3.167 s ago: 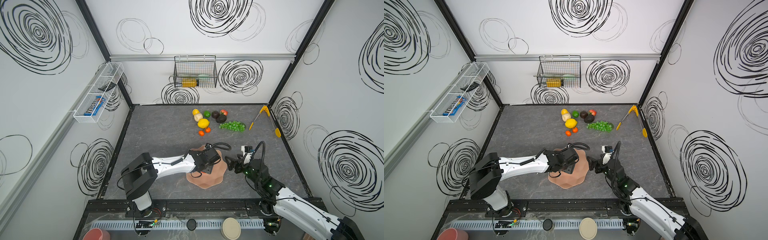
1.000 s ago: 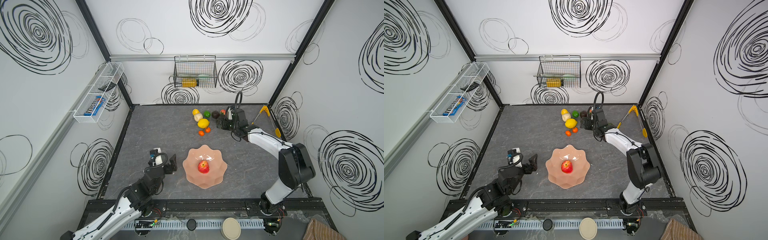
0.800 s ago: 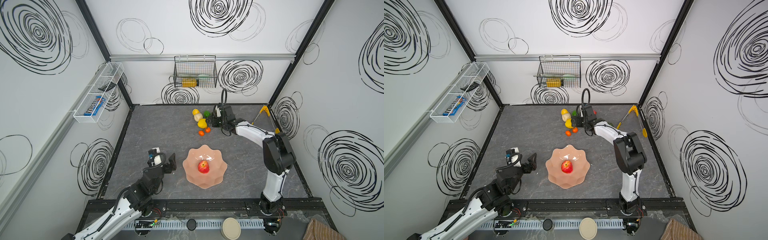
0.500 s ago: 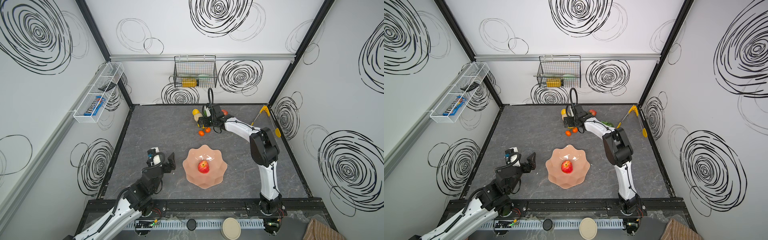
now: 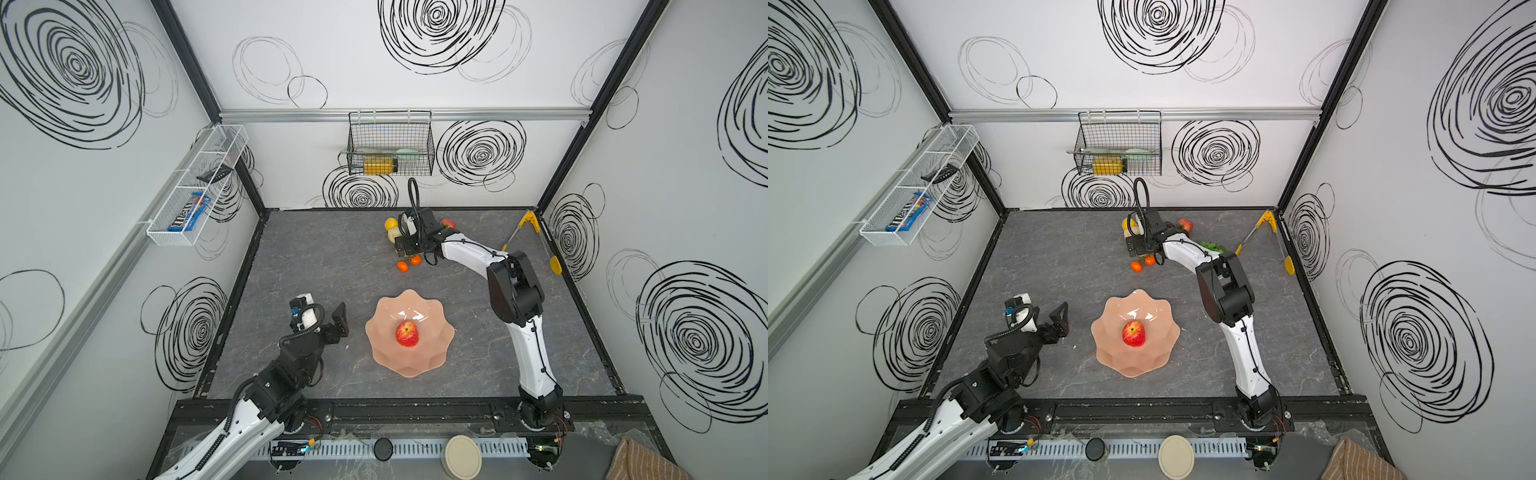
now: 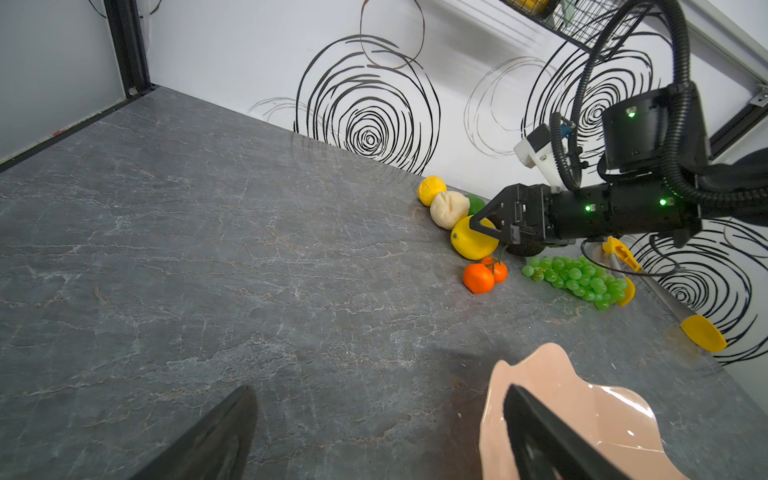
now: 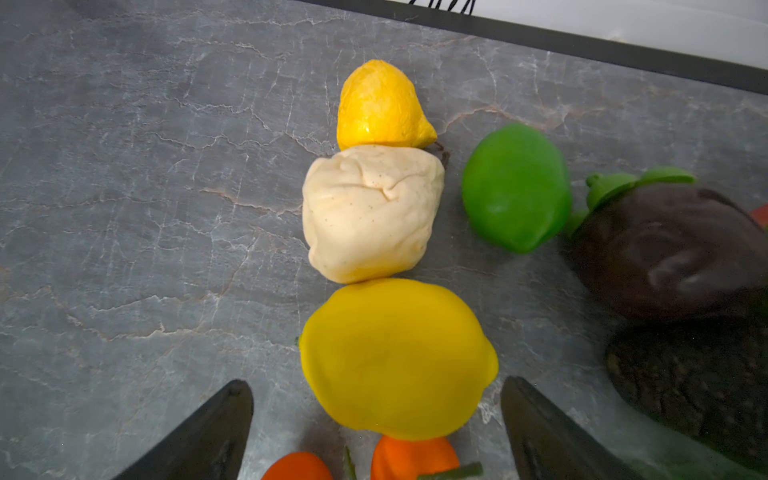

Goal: Place and organize the fake fruits in the fruit bowl

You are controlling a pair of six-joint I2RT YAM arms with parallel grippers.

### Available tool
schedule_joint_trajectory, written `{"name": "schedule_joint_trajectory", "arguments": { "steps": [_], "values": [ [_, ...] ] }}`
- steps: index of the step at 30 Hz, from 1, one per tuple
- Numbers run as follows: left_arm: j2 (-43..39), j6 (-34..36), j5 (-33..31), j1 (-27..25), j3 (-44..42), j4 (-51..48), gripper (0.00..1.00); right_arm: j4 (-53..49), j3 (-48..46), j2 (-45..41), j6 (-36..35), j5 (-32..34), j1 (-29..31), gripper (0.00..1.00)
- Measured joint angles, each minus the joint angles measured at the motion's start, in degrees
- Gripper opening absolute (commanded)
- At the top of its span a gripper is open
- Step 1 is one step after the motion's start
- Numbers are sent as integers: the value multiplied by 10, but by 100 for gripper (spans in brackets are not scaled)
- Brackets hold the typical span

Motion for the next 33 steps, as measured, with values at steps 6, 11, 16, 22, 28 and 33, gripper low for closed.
{"name": "schedule_joint_trajectory", "arguments": {
  "steps": [6,11,16,22,28,33],
  "values": [
    [9,0,5,3,-3,0,96,-8,33,26,-14,8,0,97],
    [13,0,10,3,-4,1,96,-17,66,50,-23,10,0,97],
    [18,0,12,6,-4,4,96,-25,81,66,-26,11,0,97],
    [19,0,12,6,-4,5,96,-30,84,75,-26,10,0,97],
    [21,0,13,7,-4,5,96,-33,86,75,-26,10,0,97],
    [21,0,13,7,-4,5,96,-37,86,75,-26,10,2,99]
  ]
}}
